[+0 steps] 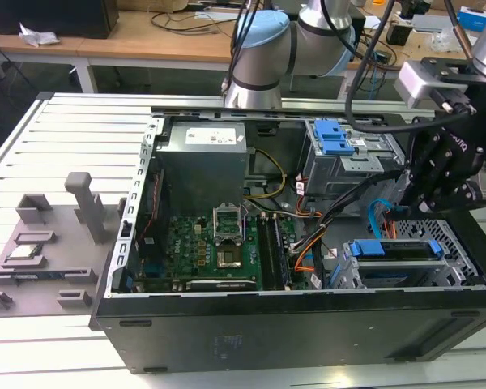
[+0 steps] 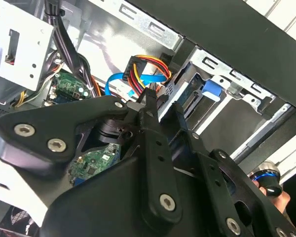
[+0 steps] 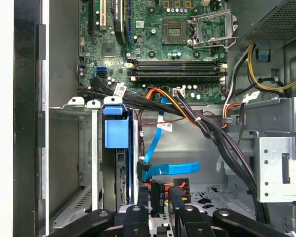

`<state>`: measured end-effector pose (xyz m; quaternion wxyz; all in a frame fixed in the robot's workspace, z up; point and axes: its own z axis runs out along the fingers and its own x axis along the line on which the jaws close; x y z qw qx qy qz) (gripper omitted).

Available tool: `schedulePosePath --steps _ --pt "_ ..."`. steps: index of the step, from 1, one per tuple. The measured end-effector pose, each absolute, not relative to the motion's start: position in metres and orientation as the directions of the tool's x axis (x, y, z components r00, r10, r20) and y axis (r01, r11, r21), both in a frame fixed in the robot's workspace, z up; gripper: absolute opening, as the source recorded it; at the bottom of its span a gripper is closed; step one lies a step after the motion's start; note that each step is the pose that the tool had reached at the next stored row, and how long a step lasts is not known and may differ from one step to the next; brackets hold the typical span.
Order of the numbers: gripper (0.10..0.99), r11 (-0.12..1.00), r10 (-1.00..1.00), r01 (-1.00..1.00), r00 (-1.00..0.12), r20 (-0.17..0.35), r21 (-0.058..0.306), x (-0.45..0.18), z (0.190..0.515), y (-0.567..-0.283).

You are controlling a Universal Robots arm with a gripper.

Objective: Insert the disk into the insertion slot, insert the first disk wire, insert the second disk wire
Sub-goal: 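Insert the first disk wire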

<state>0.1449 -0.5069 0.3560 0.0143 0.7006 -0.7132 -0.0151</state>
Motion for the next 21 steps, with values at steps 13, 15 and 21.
schedulePosePath --steps 13,15,21 --pt "0.169 0.018 -1.0 -0.999 -0.018 0.008 0.041 0.144 0.354 -0.507" --pt "0.169 0.018 -1.0 -0.999 -0.018 0.008 0.041 0.144 0.354 -0.507" --pt "0.169 0.018 -1.0 -0.999 -0.018 0.008 0.041 0.144 0.354 -0.526"
